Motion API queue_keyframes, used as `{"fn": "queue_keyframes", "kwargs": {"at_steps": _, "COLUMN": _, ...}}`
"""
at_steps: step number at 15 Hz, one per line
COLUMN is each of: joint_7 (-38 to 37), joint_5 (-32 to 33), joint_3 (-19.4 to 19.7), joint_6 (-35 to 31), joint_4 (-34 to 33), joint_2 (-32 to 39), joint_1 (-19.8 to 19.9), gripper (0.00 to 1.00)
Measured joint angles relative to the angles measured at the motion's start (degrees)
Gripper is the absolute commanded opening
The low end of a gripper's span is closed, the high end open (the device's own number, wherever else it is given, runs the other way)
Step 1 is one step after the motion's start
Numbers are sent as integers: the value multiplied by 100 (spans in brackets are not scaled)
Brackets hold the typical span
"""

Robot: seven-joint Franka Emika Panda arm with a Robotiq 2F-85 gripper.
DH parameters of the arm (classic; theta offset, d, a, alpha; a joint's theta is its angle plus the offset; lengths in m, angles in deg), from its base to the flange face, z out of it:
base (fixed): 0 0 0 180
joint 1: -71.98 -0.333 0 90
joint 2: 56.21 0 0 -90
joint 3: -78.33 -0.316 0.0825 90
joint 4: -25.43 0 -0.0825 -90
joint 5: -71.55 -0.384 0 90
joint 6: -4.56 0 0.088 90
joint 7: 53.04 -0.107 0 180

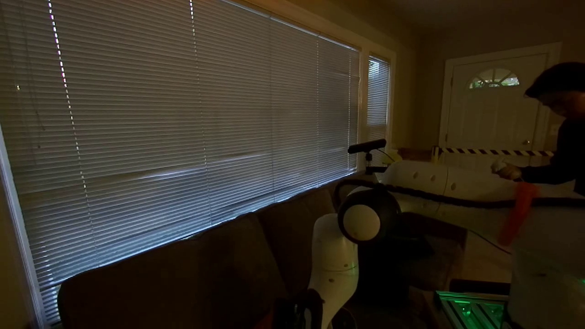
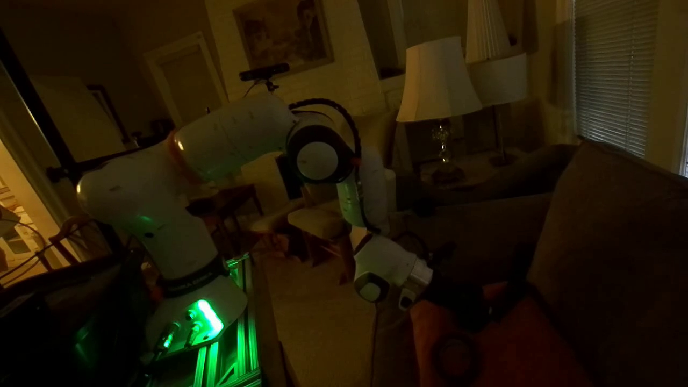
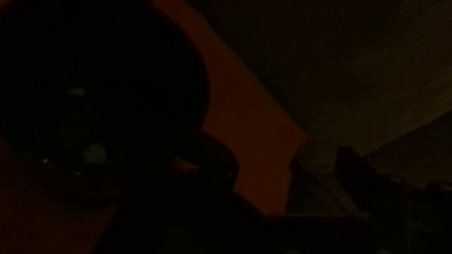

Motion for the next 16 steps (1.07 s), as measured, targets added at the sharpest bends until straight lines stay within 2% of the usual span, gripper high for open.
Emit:
{"fn": "queue_keyframes", "kwargs": {"at_steps": 4, "joint_7": -167, "joint_5": 177, "joint_3": -200, "joint_6": 161, "joint_4": 155, "joint_2": -186, "joint_1": 217, "gripper": 94}}
{"fn": "queue_keyframes", "kwargs": {"at_steps": 8, "joint_7": -326, "joint_5": 257, "joint_3": -312, "joint_6": 379, "joint_4": 422, "joint_2": -405, "joint_1": 387, "gripper": 88}}
{"fn": "queue_keyframes", "kwargs": {"at_steps": 16, "joint_7": -680, "joint_5": 262, "joint_3": -353, "joint_6": 825, "joint_4": 1159, "joint_2": -918, "joint_1": 561, "gripper": 89}}
